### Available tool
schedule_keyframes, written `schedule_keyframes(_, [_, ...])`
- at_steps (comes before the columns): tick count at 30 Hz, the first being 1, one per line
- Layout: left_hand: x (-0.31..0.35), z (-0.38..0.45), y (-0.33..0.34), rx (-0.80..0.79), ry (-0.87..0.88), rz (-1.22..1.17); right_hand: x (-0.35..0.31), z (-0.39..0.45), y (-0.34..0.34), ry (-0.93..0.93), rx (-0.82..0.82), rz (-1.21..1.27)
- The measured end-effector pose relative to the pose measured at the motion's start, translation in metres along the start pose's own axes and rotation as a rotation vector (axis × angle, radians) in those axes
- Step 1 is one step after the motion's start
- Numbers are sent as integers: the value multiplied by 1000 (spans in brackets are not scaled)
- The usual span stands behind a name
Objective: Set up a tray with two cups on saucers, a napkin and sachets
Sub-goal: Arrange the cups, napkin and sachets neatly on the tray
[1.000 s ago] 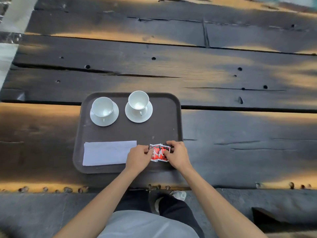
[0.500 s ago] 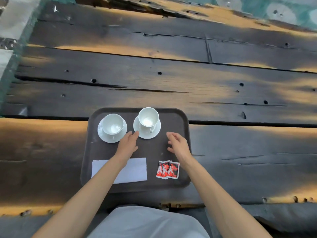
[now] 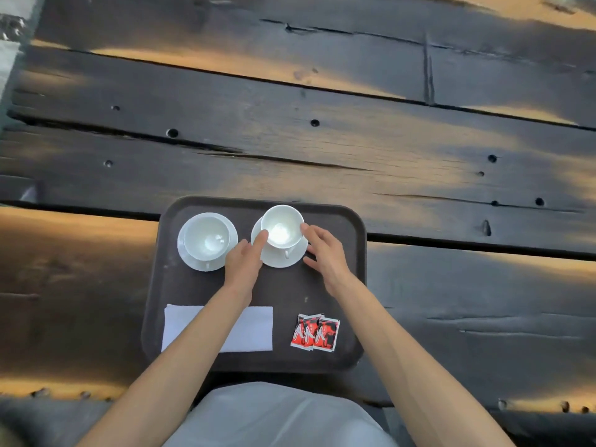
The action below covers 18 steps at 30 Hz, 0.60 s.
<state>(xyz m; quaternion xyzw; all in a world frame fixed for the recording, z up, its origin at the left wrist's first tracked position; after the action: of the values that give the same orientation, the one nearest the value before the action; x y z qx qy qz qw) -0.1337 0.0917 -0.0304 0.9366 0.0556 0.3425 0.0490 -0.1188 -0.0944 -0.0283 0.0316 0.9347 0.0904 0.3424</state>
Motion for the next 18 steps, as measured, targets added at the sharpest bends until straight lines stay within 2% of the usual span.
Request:
schedule_keyframes(3, [4, 2, 1, -34, 1, -41, 1, 2, -6, 16, -23, 34])
schedule_keyframes(8, [15, -3, 8, -198, -35, -86, 4, -2, -23, 33, -61, 89])
schedule_keyframes(18, [11, -5, 56, -318, -101, -88, 1, -27, -74, -7, 14, 115])
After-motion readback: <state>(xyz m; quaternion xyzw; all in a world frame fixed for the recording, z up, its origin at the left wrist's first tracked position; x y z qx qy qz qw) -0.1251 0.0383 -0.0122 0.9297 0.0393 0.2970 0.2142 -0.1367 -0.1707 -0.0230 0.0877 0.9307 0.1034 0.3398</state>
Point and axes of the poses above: each hand's wrist, its own z-axis towards the middle knuckle, its own y-axis out of the palm, x = y × z, the point moved 6 cm from there along z, towards the middle knuckle, and after that the axes turned 15 degrees about -x, right-handed, at the moved point
